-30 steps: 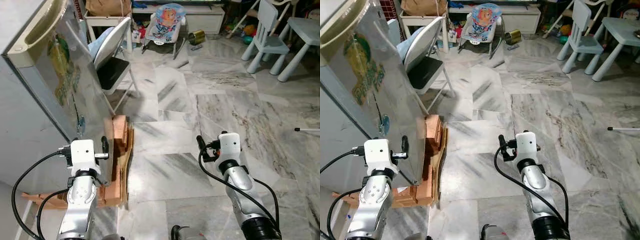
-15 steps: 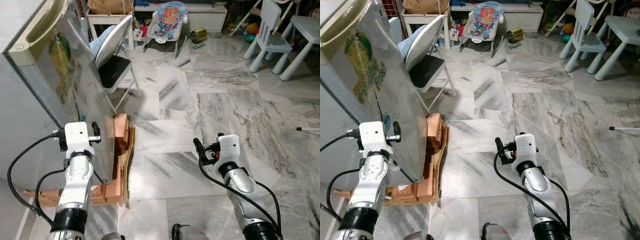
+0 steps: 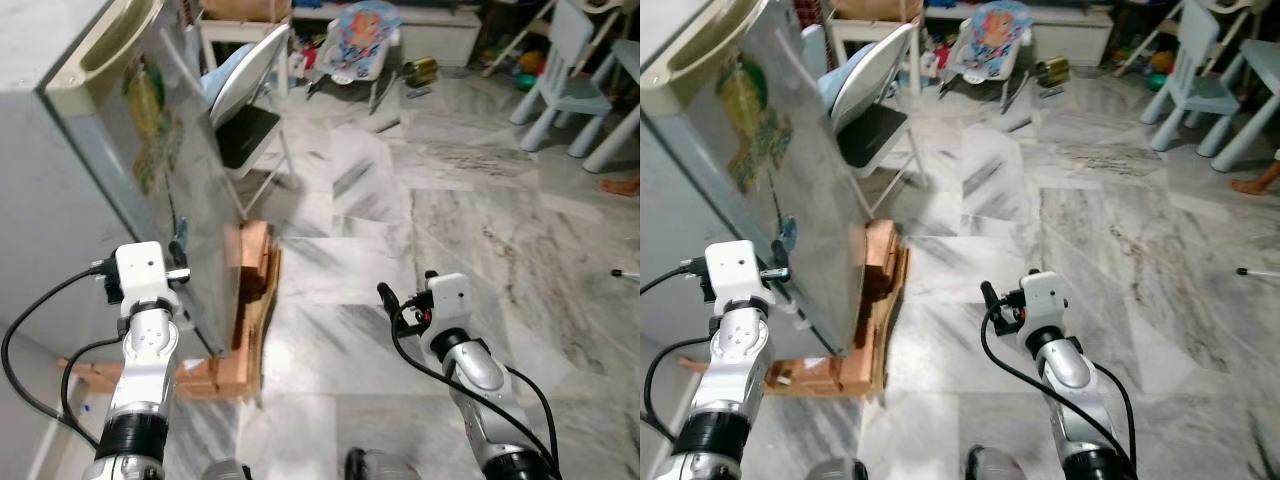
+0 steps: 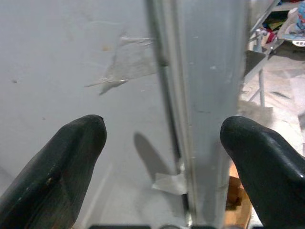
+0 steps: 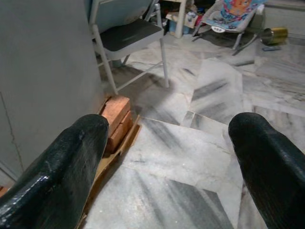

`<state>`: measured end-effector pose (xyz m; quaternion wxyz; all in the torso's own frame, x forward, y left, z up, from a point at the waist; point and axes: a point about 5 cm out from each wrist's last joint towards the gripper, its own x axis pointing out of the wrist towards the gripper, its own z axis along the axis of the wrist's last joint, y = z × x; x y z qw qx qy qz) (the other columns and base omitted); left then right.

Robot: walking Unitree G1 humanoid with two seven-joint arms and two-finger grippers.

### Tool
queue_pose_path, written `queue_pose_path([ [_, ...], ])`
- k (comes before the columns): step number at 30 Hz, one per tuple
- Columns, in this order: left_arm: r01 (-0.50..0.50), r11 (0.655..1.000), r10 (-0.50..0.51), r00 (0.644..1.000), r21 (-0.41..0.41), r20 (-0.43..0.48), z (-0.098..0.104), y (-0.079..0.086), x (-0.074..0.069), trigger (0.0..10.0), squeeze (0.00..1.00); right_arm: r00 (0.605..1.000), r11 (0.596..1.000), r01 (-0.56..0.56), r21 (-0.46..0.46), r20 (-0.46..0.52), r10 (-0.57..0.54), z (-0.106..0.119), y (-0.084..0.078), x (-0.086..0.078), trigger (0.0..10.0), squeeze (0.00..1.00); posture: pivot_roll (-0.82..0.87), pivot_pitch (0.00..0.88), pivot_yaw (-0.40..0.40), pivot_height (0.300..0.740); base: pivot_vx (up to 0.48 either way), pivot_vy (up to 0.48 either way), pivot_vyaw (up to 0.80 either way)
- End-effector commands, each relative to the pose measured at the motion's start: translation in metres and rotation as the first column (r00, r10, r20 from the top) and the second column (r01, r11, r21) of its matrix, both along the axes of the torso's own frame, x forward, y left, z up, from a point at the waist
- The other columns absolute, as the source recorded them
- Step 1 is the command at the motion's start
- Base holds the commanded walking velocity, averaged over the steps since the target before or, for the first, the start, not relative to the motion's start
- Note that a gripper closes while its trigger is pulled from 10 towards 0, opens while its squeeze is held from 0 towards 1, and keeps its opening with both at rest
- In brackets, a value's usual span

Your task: Restocking fridge

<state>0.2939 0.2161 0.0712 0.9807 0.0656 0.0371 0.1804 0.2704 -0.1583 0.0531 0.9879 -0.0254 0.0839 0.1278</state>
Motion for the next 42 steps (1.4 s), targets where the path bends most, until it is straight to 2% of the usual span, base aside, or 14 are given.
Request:
queue_pose_path([
  [1, 0.019, 1.0, -0.019, 1.0, -0.005, 0.014, 0.003, -0.003, 0.005, 10.0, 0.0, 1.0, 1.0, 0.004, -0.001, 0.004, -0.004, 0.002, -0.001, 0.0, 10.0, 0.0, -0.08, 0.087, 0.002, 0.74, 0.0, 0.0, 0.0],
  [6, 0.055, 0.998, -0.055, 0.998, -0.016, 0.006, 0.005, -0.005, 0.014, 10.0, 0.0, 1.0, 1.0, 0.009, -0.002, -0.001, -0.009, 0.002, -0.002, 0.0, 10.0, 0.0, -0.08, 0.088, 0.004, 0.74, 0.0, 0.0, 0.0],
  [10, 0.129, 0.991, -0.129, 0.992, -0.023, 0.004, 0.01, -0.01, 0.022, 10.0, 0.0, 1.0, 1.0, 0.013, -0.011, -0.012, -0.013, -0.001, -0.003, -0.002, 10.0, 0.0, -0.09, 0.088, 0.01, 0.74, 0.0, 0.0, 0.0],
  [21, 0.172, 0.985, -0.171, 0.985, -0.026, 0.032, 0.021, -0.012, 0.038, 10.0, 0.0, 0.999, 0.999, 0.012, -0.03, -0.036, -0.013, -0.006, -0.001, -0.001, 10.0, 0.0, -0.08, 0.083, 0.013, 0.74, 0.0, 0.0, 0.0],
  [23, 0.215, 0.976, -0.214, 0.976, -0.034, 0.041, 0.024, -0.016, 0.04, 10.0, 0.0, 0.999, 0.999, 0.013, -0.04, -0.049, -0.015, -0.009, -0.001, -0.002, 10.0, 0.0, -0.08, 0.083, 0.015, 0.74, 0.0, 0.0, 0.0],
  [32, 0.285, 0.958, -0.285, 0.959, -0.043, 0.014, 0.021, -0.031, 0.044, 10.0, 0.0, 0.998, 0.999, 0.008, -0.048, -0.069, -0.012, -0.013, 0.001, -0.004, 10.0, 0.0, -0.08, 0.085, 0.018, 0.74, 0.0, 0.0, 0.0],
  [35, 0.343, 0.938, -0.343, 0.939, -0.05, 0.012, 0.021, -0.041, 0.046, 10.0, 0.0, 0.997, 0.999, 0.008, -0.052, -0.074, -0.012, -0.015, 0.001, -0.004, 10.0, 0.0, -0.08, 0.083, 0.021, 0.74, 0.0, 0.0, 0.0],
  [42, 0.359, 0.932, -0.36, 0.933, -0.043, -0.001, 0.022, -0.048, 0.05, 10.0, 0.0, 0.997, 0.999, 0.008, -0.052, -0.079, -0.012, -0.016, 0.002, -0.003, 10.0, 0.0, -0.08, 0.082, 0.024, 0.74, 0.0, 0.0, 0.0],
])
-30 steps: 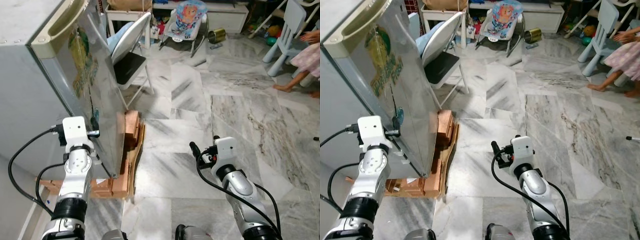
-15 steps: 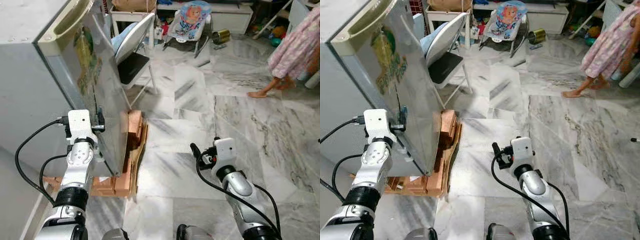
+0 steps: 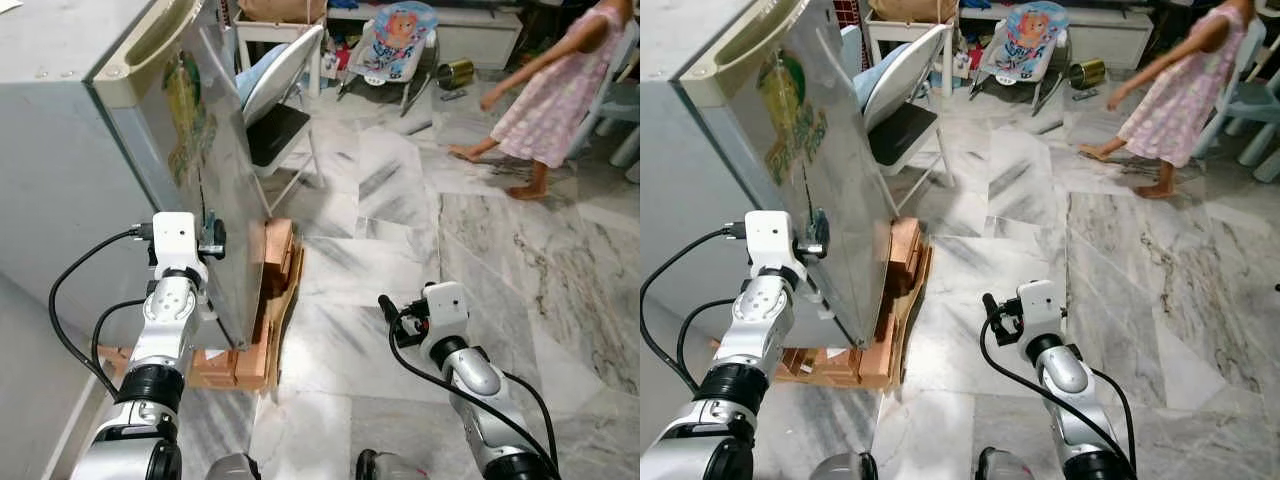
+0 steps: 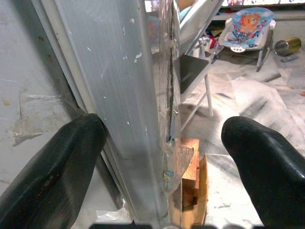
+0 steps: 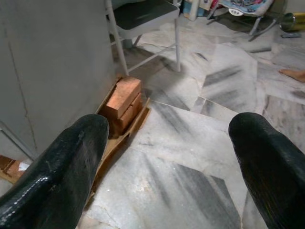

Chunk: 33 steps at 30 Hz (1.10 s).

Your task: Restocking fridge

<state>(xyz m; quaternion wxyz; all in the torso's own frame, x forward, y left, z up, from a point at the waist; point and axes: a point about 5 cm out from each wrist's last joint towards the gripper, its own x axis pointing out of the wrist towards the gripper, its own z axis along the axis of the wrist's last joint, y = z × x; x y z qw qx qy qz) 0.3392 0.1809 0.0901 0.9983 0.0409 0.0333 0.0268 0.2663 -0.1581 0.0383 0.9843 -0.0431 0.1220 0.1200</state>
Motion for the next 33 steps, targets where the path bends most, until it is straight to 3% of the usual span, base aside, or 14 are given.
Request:
queue_pose_path([
  [1, 0.068, 0.997, -0.068, 0.998, 0.026, -0.002, 0.004, -0.014, 0.006, 10.0, 0.0, 1.0, 1.0, -0.006, -0.005, -0.01, 0.006, -0.002, 0.003, 0.001, 10.0, 0.0, -0.08, 0.08, 0.024, 0.74, 0.0, 0.0, 0.0],
  [8, 0.131, 0.991, -0.132, 0.99, 0.021, 0.04, 0.034, -0.031, 0.029, 10.0, 0.0, 0.978, 0.994, -0.075, -0.076, -0.2, 0.058, -0.028, 0.003, -0.01, 10.0, 0.0, -0.08, 0.074, 0.027, 0.74, 0.0, 0.0, 0.0],
  [10, 0.212, 0.976, -0.215, 0.974, 0.056, 0.068, 0.046, -0.051, 0.033, 10.0, 0.0, 0.969, 0.991, -0.098, -0.095, -0.236, 0.073, -0.033, 0.003, -0.012, 10.0, 0.0, -0.08, 0.069, 0.031, 0.74, 0.0, 0.0, 0.0],
  [12, 0.46, 0.884, -0.467, 0.872, 0.081, 0.146, 0.07, -0.112, 0.025, 10.0, 0.0, 0.957, 0.988, -0.121, -0.097, -0.276, 0.09, -0.037, 0.004, -0.013, 10.0, 0.0, -0.08, 0.069, 0.033, 0.74, 0.0, 0.0, 0.0],
  [13, 0.606, 0.794, -0.603, 0.775, 0.048, 0.19, 0.081, -0.153, 0.007, 10.0, 0.0, 0.952, 0.987, -0.129, -0.095, -0.29, 0.096, -0.038, 0.004, -0.014, 10.0, 0.0, -0.08, 0.069, 0.033, 0.74, 0.0, 0.0, 0.0],
  [14, 0.606, 0.794, -0.603, 0.775, 0.048, 0.19, 0.081, -0.153, 0.007, 10.0, 0.0, 0.952, 0.987, -0.129, -0.095, -0.29, 0.096, -0.038, 0.004, -0.014, 10.0, 0.0, -0.08, 0.069, 0.033, 0.74, 0.0, 0.0, 0.0],
  [15, 0.661, 0.75, -0.652, 0.731, 0.029, 0.203, 0.085, -0.17, -0.002, 10.0, 0.0, 0.95, 0.987, -0.131, -0.093, -0.295, 0.098, -0.039, 0.004, -0.014, 10.0, 0.0, -0.08, 0.069, 0.033, 0.74, 0.0, 0.0, 0.0],
  [16, 0.759, 0.648, -0.734, 0.645, -0.063, 0.214, 0.088, -0.205, -0.024, 10.0, 0.0, 0.946, 0.985, -0.146, -0.096, -0.304, 0.111, -0.04, 0.006, -0.014, 10.0, 0.0, -0.08, 0.067, 0.033, 0.74, 0.0, 0.0, 0.0],
  [17, 0.784, 0.612, -0.755, 0.617, -0.098, 0.22, 0.089, -0.215, -0.031, 10.0, 0.0, 0.944, 0.983, -0.154, -0.097, -0.308, 0.117, -0.04, 0.007, -0.013, 10.0, 0.0, -0.08, 0.067, 0.033, 0.74, 0.0, 0.0, 0.0],
  [19, 0.805, 0.581, -0.774, 0.592, -0.119, 0.224, 0.089, -0.223, -0.037, 10.0, 0.0, 0.942, 0.981, -0.165, -0.099, -0.311, 0.127, -0.04, 0.009, -0.013, 10.0, 0.0, -0.08, 0.065, 0.033, 0.74, 0.0, 0.0, 0.0],
  [22, 0.777, 0.622, -0.753, 0.627, -0.094, 0.198, 0.081, -0.218, -0.031, 10.0, 0.0, 0.939, 0.98, -0.173, -0.101, -0.318, 0.133, -0.041, 0.01, -0.013, 10.0, 0.0, -0.08, 0.061, 0.034, 0.74, 0.0, 0.0, 0.0],
  [23, 0.709, 0.699, -0.689, 0.702, -0.091, 0.179, 0.078, -0.199, -0.018, 10.0, 0.0, 0.937, 0.98, -0.175, -0.098, -0.323, 0.135, -0.041, 0.01, -0.013, 10.0, 0.0, -0.08, 0.061, 0.034, 0.74, 0.0, 0.0, 0.0],
  [27, 0.563, 0.818, -0.541, 0.823, -0.12, 0.17, 0.078, -0.15, -0.001, 10.0, 0.0, 0.935, 0.98, -0.176, -0.092, -0.327, 0.137, -0.042, 0.011, -0.013, 10.0, 0.0, -0.07, 0.058, 0.037, 0.74, 0.0, 0.0, 0.0],
  [33, 0.397, 0.915, -0.386, 0.915, -0.079, 0.119, 0.059, -0.091, -0.001, 10.0, 0.0, 0.972, 0.992, -0.102, -0.073, -0.218, 0.084, -0.031, 0.011, -0.006, 10.0, 0.0, -0.06, 0.056, 0.036, 0.74, 0.0, 0.0, 0.0],
])
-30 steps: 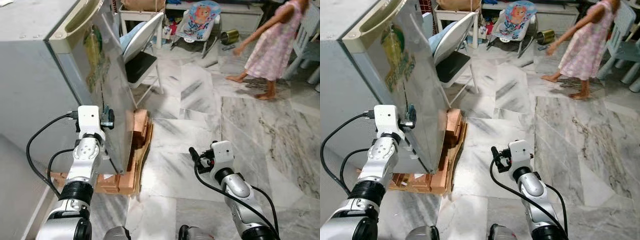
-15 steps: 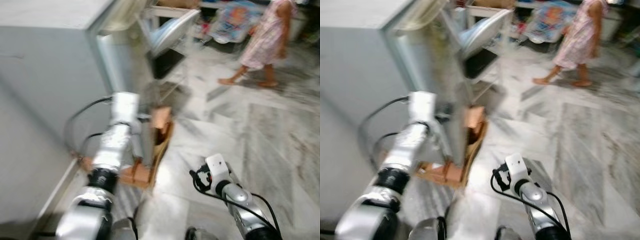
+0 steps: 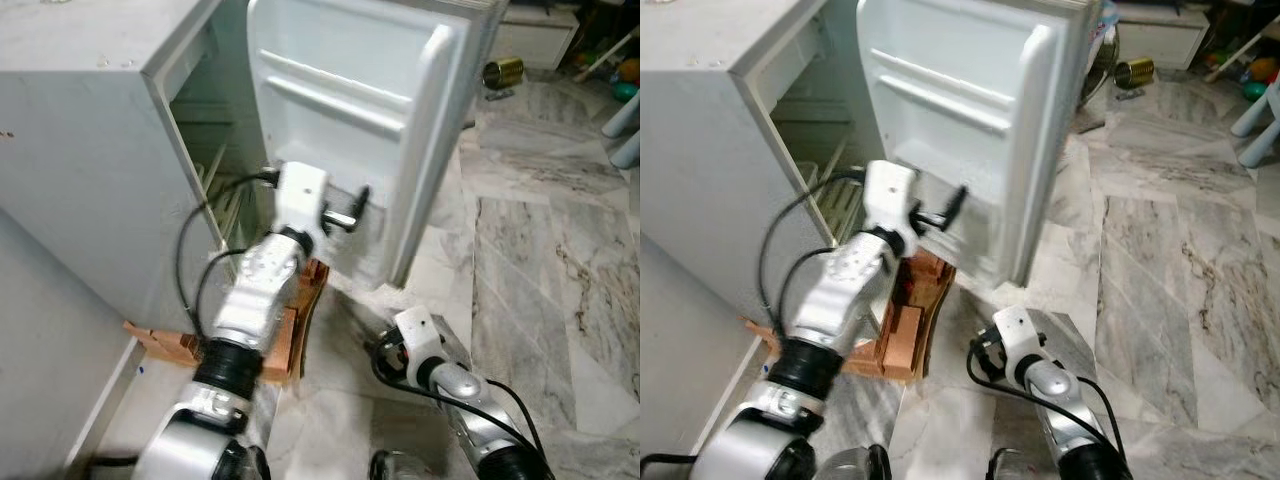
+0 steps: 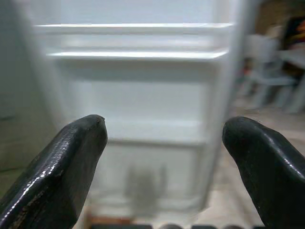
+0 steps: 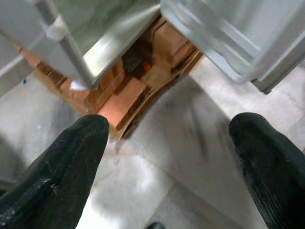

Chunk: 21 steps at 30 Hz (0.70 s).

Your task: Restocking fridge

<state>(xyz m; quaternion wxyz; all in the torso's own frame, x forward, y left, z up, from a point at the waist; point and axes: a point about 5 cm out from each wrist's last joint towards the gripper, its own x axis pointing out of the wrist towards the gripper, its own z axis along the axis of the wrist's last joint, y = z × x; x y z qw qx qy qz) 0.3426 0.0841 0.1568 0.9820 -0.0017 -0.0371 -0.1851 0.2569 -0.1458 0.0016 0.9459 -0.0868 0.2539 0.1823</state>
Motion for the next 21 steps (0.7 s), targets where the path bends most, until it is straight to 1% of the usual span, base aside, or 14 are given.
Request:
queue_pose_path([
  [1, -0.038, 0.999, 0.038, 0.998, -0.006, -0.039, -0.013, 0.011, -0.007, 10.0, 0.0, 0.996, 0.999, 0.046, 0.027, 0.075, -0.048, 0.009, -0.001, 0.003, 10.0, 0.0, -0.06, 0.053, 0.035, 0.74, 0.0, -0.27, 0.0],
  [2, -0.049, 0.999, 0.049, 0.998, -0.008, -0.048, -0.016, 0.015, -0.009, 10.0, 0.0, 0.994, 0.998, 0.051, 0.03, 0.093, -0.053, 0.011, -0.002, 0.003, 10.0, 0.0, -0.06, 0.052, 0.035, 0.74, 0.0, -0.27, 0.0],
  [3, -0.049, 0.999, 0.049, 0.998, -0.008, -0.048, -0.016, 0.015, -0.009, 10.0, 0.0, 0.994, 0.998, 0.051, 0.03, 0.093, -0.053, 0.011, -0.002, 0.003, 10.0, 0.0, -0.06, 0.052, 0.035, 0.74, 0.0, -0.27, 0.0],
  [4, -0.075, 0.997, 0.074, 0.995, -0.013, -0.064, -0.024, 0.022, -0.015, 10.0, 0.0, 0.991, 0.997, 0.058, 0.052, 0.121, -0.064, 0.015, -0.001, 0.004, 10.0, 0.0, -0.07, 0.051, 0.039, 0.74, 0.0, -0.48, 0.0],
  [6, -0.134, 0.991, 0.135, 0.989, 0.014, -0.058, -0.032, 0.032, -0.02, 10.0, 0.0, 0.984, 0.994, 0.078, 0.077, 0.152, -0.089, 0.019, -0.002, 0.006, 10.0, 0.0, -0.07, 0.051, 0.043, 0.74, 0.0, -0.48, 0.0],
  [8, -0.207, 0.978, 0.207, 0.974, -0.001, -0.089, -0.039, 0.045, -0.023, 10.0, 0.0, 0.97, 0.988, 0.126, 0.09, 0.196, -0.142, 0.025, -0.006, 0.011, 10.0, 0.0, -0.07, 0.048, 0.05, 0.74, 0.0, -0.472, 0.0],
  [10, -0.239, 0.971, 0.238, 0.966, 0.008, -0.098, -0.042, 0.052, -0.024, 10.0, 0.0, 0.961, 0.984, 0.151, 0.09, 0.22, -0.168, 0.028, -0.008, 0.015, 10.0, 0.0, -0.07, 0.048, 0.05, 0.74, 0.0, -0.472, 0.0],
  [15, -0.239, 0.97, 0.241, 0.968, 0.035, -0.074, -0.04, 0.054, -0.025, 10.0, 0.0, 0.955, 0.984, 0.149, 0.099, 0.245, -0.169, 0.03, -0.003, 0.017, 10.0, 0.0, -0.06, 0.046, 0.048, 0.74, 0.0, -0.464, 0.0],
  [20, -0.258, 0.965, 0.261, 0.962, 0.046, -0.078, -0.044, 0.056, -0.025, 10.0, 0.0, 0.952, 0.983, 0.149, 0.104, 0.254, -0.172, 0.03, 0.0, 0.018, 10.0, 0.0, -0.06, 0.048, 0.047, 0.74, 0.0, -0.438, 0.0],
  [21, -0.261, 0.964, 0.264, 0.961, 0.05, -0.081, -0.047, 0.056, -0.027, 10.0, 0.0, 0.951, 0.983, 0.148, 0.106, 0.257, -0.171, 0.031, 0.0, 0.018, 10.0, 0.0, -0.05, 0.051, 0.044, 0.74, 0.33, -0.345, 0.0],
])
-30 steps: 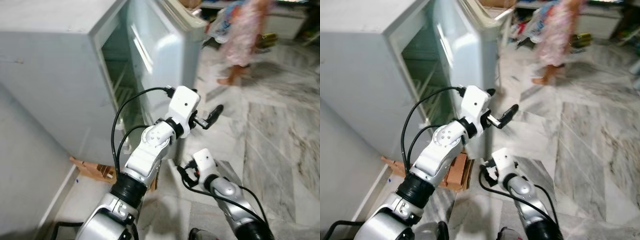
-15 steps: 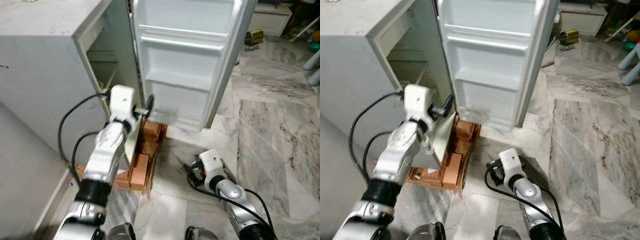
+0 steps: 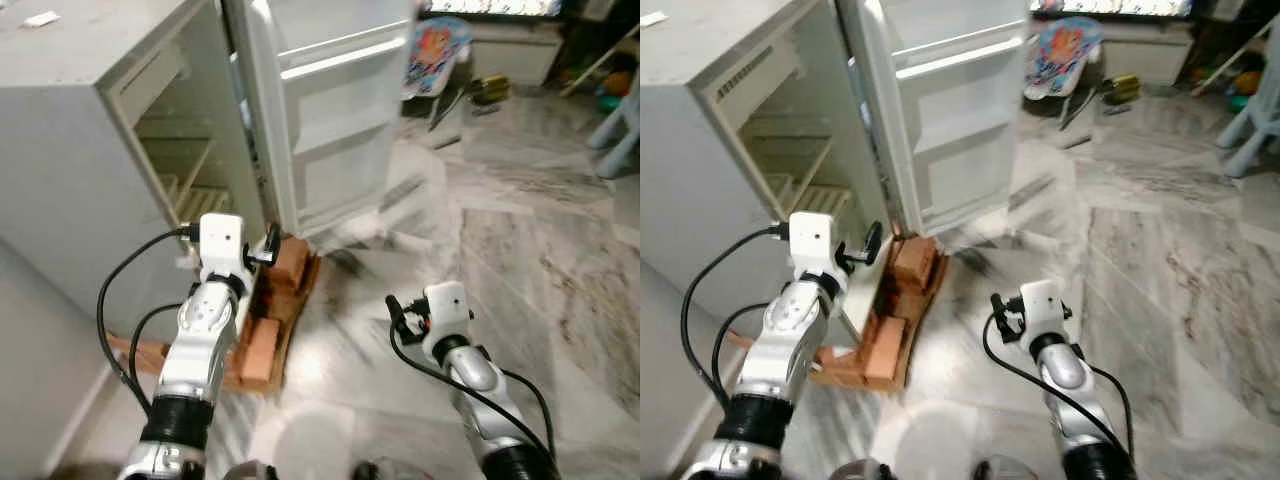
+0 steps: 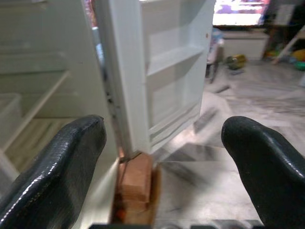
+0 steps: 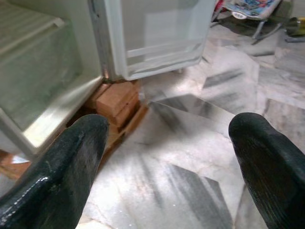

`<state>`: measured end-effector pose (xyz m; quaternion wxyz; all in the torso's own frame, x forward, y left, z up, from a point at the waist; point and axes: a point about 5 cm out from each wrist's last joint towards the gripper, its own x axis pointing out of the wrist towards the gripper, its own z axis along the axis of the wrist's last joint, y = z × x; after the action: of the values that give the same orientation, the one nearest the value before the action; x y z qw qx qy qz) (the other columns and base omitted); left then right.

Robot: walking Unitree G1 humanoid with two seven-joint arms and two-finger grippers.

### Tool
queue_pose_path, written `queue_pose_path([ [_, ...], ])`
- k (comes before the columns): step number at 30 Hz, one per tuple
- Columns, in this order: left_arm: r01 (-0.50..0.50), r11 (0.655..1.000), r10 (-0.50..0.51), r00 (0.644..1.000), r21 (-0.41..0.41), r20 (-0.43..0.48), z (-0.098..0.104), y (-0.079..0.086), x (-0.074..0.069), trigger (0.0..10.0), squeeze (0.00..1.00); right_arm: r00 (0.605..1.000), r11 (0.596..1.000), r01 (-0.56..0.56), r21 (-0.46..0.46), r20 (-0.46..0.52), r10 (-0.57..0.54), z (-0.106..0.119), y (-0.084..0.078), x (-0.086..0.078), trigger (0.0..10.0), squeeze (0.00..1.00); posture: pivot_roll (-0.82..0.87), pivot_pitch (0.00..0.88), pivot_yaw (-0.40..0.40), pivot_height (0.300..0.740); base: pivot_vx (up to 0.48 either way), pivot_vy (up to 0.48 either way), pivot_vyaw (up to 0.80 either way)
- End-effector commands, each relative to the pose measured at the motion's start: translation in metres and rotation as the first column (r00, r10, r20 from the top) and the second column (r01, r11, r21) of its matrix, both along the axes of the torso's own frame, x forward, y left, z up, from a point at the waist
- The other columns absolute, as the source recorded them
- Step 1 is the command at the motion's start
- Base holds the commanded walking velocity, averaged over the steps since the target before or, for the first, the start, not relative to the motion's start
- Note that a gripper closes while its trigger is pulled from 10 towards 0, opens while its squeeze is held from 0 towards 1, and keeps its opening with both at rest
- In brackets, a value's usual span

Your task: Restocking fridge

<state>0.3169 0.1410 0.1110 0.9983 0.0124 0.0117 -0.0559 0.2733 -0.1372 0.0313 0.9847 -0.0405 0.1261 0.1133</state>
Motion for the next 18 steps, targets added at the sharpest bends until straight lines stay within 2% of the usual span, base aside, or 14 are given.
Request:
queue_pose_path([
  [1, -0.005, 1.0, 0.005, 1.0, 0.006, 0.004, -0.001, -0.001, -0.001, 10.0, 0.0, 1.0, 1.0, 0.018, -0.019, 0.01, -0.018, 0.001, -0.008, 0.002, 10.0, 0.0, -0.05, 0.051, 0.044, 0.74, 0.33, -0.345, 0.0],
  [8, -0.008, 0.999, 0.008, 1.0, 0.044, 0.003, -0.003, 0.002, -0.006, 10.0, 0.0, 0.999, 1.0, -0.004, -0.023, 0.036, 0.004, 0.007, -0.009, 0.007, 10.0, 0.0, -0.03, 0.063, 0.039, 0.74, 0.38, -0.289, 0.0],
  [9, -0.003, 0.998, 0.003, 1.0, 0.057, -0.004, -0.004, 0.001, -0.009, 10.0, 0.0, 0.997, 0.999, -0.024, -0.029, 0.074, 0.026, 0.014, -0.008, 0.009, 10.0, 0.0, -0.01, 0.067, 0.037, 0.74, 0.386, -0.277, 0.0],
  [13, -0.002, 0.998, 0.003, 1.0, 0.07, -0.008, -0.006, 0.003, -0.016, 10.0, 0.0, 0.991, 0.997, -0.052, -0.064, 0.122, 0.06, 0.024, -0.002, 0.012, 10.0, 0.0, 0.0, 0.081, 0.041, 0.74, 0.386, -0.279, 0.0],
  [15, -0.017, 0.997, 0.019, 0.999, 0.072, -0.03, -0.014, 0.006, -0.027, 10.0, 0.0, 0.989, 0.999, -0.041, -0.033, 0.137, 0.046, 0.029, -0.001, 0.015, 10.0, 0.0, -0.01, 0.086, 0.037, 0.74, 0.386, -0.279, 0.0],
  [17, -0.024, 0.997, 0.027, 0.999, 0.074, -0.042, -0.019, 0.008, -0.031, 10.0, 0.0, 0.989, 0.999, -0.039, -0.01, 0.146, 0.04, 0.031, -0.001, 0.015, 10.0, 0.0, -0.02, 0.087, 0.037, 0.74, 0.386, -0.279, 0.0],
  [18, -0.039, 0.995, 0.045, 0.997, 0.088, -0.063, -0.028, 0.015, -0.042, 10.0, 0.0, 0.985, 0.999, -0.051, 0.016, 0.169, 0.048, 0.036, 0.001, 0.016, 10.0, 0.0, -0.04, 0.09, 0.044, 0.74, 0.401, -0.259, 0.0],
])
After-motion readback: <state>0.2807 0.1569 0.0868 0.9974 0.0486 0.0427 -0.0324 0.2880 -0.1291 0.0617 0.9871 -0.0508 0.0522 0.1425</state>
